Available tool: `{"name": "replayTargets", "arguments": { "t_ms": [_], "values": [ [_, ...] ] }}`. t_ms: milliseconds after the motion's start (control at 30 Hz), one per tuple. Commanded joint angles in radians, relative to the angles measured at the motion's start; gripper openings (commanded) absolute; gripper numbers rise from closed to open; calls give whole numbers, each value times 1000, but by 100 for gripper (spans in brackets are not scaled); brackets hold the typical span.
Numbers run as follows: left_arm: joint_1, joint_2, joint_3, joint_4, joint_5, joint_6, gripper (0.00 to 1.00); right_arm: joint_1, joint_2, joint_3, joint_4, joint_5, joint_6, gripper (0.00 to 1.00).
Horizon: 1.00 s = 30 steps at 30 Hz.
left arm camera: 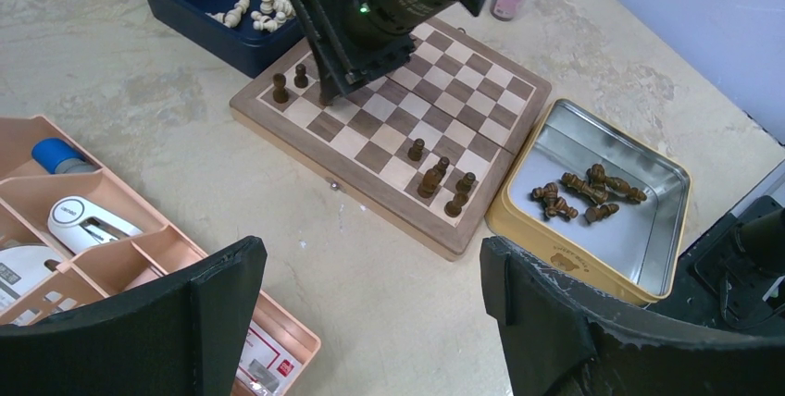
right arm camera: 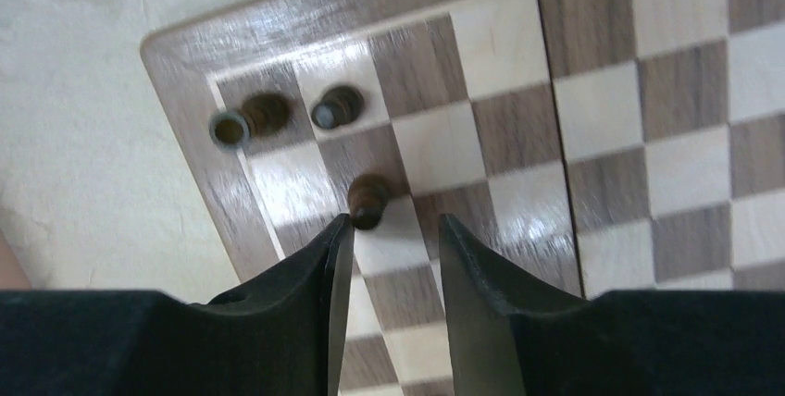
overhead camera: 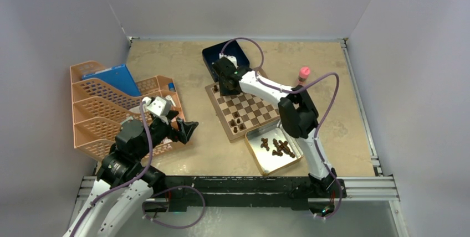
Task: Set up the chess pieces on the board
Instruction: Place the chess piece on the chessboard.
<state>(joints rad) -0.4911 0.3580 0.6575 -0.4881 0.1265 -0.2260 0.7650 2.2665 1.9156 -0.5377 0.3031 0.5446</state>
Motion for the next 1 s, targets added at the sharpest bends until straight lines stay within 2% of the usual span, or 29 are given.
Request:
{"name": "replayTargets", "arguments": {
  "t_ms": [0,200,233,400,967],
  "values": [
    [0,8,25,30,-20,-18,86,4,-180,-96,45,-5,-9,42],
    [0,18,27,26,-23,-26,86,21,-374,-313,102,-16,11,42],
    [0,20,27,27,-22,-26,86,25,-440,-401,114,-16,20,41],
    [0,21,27,26,-24,-26,86,26,-530,-492,177,-14,5,36],
    [0,1,27,20,-45,-28,86,59,-286,-386,352,65,-73,22]
  ]
}}
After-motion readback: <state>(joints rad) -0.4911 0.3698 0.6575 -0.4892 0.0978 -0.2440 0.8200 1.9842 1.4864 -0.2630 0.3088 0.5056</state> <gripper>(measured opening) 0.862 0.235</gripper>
